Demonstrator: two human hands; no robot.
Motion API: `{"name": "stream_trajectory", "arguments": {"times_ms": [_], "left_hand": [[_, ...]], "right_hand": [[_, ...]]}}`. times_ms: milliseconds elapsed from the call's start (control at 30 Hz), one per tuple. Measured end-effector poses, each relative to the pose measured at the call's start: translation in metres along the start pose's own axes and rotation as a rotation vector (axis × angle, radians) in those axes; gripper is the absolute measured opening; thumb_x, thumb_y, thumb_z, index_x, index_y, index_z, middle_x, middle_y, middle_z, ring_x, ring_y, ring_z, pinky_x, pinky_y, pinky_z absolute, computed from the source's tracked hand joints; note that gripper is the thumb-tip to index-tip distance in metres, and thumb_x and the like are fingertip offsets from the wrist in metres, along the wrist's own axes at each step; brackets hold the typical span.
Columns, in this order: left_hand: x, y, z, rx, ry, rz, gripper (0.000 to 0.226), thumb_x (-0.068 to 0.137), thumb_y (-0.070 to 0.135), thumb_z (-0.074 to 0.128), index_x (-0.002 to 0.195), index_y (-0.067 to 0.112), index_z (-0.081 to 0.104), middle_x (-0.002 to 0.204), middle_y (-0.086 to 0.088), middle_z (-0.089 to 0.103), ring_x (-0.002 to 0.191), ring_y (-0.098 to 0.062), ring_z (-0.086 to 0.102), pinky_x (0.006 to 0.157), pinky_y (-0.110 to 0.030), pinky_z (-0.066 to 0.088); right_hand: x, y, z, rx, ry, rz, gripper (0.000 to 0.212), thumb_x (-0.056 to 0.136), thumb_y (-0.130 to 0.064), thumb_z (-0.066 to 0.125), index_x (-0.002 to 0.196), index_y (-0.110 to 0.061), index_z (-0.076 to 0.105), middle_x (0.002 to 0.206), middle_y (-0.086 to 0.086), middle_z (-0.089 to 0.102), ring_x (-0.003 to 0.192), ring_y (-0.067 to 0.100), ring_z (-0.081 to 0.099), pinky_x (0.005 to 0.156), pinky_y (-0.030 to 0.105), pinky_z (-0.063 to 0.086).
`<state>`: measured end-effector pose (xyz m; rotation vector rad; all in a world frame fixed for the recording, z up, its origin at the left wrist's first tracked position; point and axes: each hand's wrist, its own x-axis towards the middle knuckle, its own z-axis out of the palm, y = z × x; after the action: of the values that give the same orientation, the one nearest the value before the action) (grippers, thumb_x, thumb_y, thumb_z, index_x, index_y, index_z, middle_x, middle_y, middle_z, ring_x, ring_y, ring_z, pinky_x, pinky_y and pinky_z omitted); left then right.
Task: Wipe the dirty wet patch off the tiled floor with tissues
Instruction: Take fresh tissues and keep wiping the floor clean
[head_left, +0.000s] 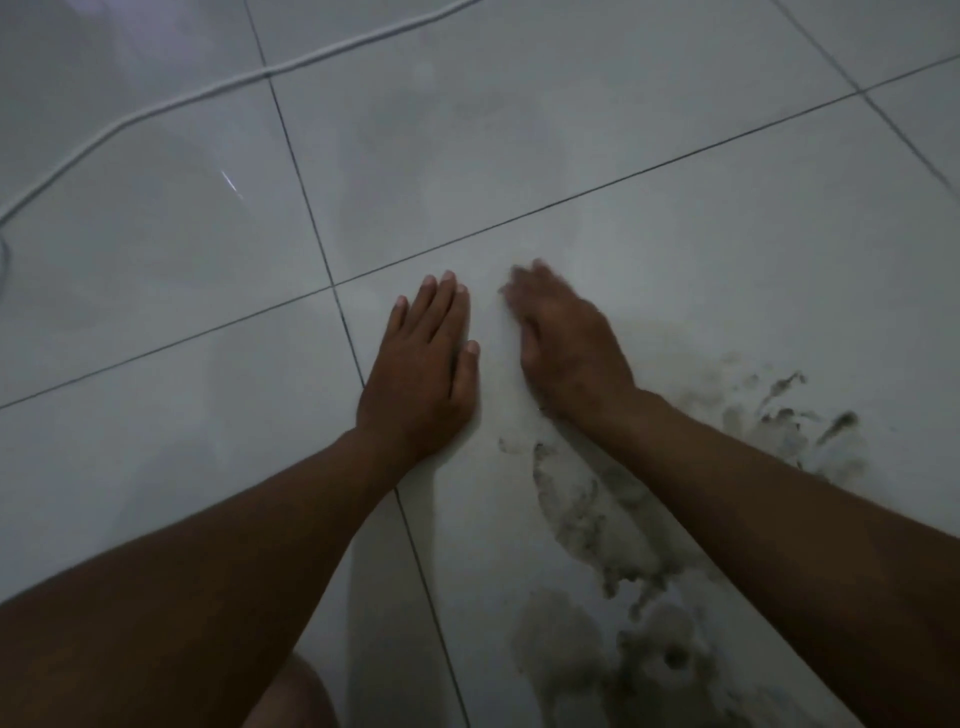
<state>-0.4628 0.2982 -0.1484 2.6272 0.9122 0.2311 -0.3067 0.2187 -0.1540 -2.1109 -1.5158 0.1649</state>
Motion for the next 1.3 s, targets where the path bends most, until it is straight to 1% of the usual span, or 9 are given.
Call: {"name": "stream_trajectory", "arguments": {"times_ms": [133,267,400,633,800,900,1033,1167,1300], "left_hand": [[0.000,-0.001,0.000,-0.046,0.017,-0.004,0.061,0.100,0.035,0.022,0.154,0.007,0.022,0.163,-0.008,0.015,0.152,-0.016,0.004,0.124,-0.037,0.003],[0.002,-0.001,-0.001,-0.102,0.007,-0.020,0.061,0.099,0.032,0.025,0.155,0.007,0.021,0.163,-0.008,0.013,0.152,-0.015,0.002,0.124,-0.036,0.002],[0.000,-0.002,-0.008,-0.174,0.001,-0.035,0.061,0.099,0.027,0.029,0.155,0.007,0.017,0.164,-0.008,0.010,0.152,-0.015,-0.001,0.123,-0.031,-0.002],[-0.039,-0.017,-0.017,-0.061,0.005,-0.090,0.060,0.099,0.028,0.028,0.154,0.004,0.019,0.163,-0.010,0.012,0.152,-0.018,0.002,0.124,-0.036,0.002],[-0.055,-0.019,-0.014,-0.024,-0.009,-0.085,0.062,0.100,0.033,0.023,0.155,0.005,0.017,0.164,-0.010,0.010,0.152,-0.018,0.001,0.124,-0.040,0.005],[-0.057,-0.013,-0.014,-0.011,0.010,-0.118,0.062,0.100,0.031,0.024,0.155,0.005,0.015,0.163,-0.011,0.010,0.152,-0.019,0.000,0.124,-0.040,0.004],[-0.064,-0.008,-0.012,-0.008,0.010,-0.135,0.061,0.101,0.031,0.023,0.155,0.004,0.015,0.163,-0.012,0.009,0.152,-0.018,-0.001,0.124,-0.037,0.001],[-0.078,-0.002,-0.011,-0.003,0.025,-0.141,0.060,0.100,0.030,0.022,0.153,0.002,0.021,0.162,-0.014,0.015,0.152,-0.022,0.006,0.124,-0.041,0.008],[-0.088,-0.001,-0.013,0.001,0.009,-0.147,0.060,0.100,0.028,0.024,0.154,0.002,0.020,0.162,-0.013,0.015,0.152,-0.022,0.005,0.124,-0.043,0.008]], "right_hand": [[-0.025,-0.002,-0.017,0.056,-0.122,-0.237,0.038,0.089,-0.003,0.055,0.126,-0.010,0.064,0.137,0.006,0.058,0.134,0.019,0.047,0.111,0.032,0.038],[0.017,0.022,-0.009,-0.016,0.106,0.101,0.038,0.093,-0.003,0.050,0.128,-0.005,0.062,0.138,0.012,0.056,0.133,0.027,0.047,0.111,0.039,0.039],[0.065,0.017,0.011,0.007,0.070,0.233,0.042,0.094,-0.007,0.042,0.133,-0.007,0.056,0.146,0.012,0.048,0.140,0.028,0.037,0.113,0.036,0.030],[0.000,-0.030,-0.004,0.087,-0.263,-0.333,0.038,0.094,-0.014,0.044,0.127,-0.006,0.062,0.136,0.009,0.058,0.133,0.022,0.047,0.112,0.034,0.037],[0.009,-0.017,0.003,0.064,-0.058,-0.098,0.036,0.094,-0.010,0.049,0.127,-0.011,0.063,0.136,0.007,0.059,0.133,0.023,0.048,0.110,0.035,0.040],[0.032,-0.028,0.021,0.068,-0.079,0.035,0.040,0.096,-0.006,0.046,0.135,-0.008,0.057,0.142,0.008,0.052,0.138,0.024,0.041,0.115,0.038,0.034],[-0.001,-0.051,0.016,0.077,-0.262,-0.263,0.044,0.090,-0.003,0.051,0.133,-0.007,0.058,0.140,0.009,0.055,0.136,0.024,0.045,0.113,0.036,0.035],[-0.051,-0.037,-0.016,0.093,-0.320,-0.369,0.037,0.090,-0.004,0.058,0.126,-0.009,0.064,0.135,0.005,0.060,0.132,0.020,0.049,0.113,0.030,0.036],[-0.047,-0.021,-0.016,0.091,-0.094,-0.015,0.037,0.091,-0.006,0.054,0.126,-0.013,0.064,0.135,0.005,0.059,0.133,0.020,0.048,0.111,0.031,0.037]]}}
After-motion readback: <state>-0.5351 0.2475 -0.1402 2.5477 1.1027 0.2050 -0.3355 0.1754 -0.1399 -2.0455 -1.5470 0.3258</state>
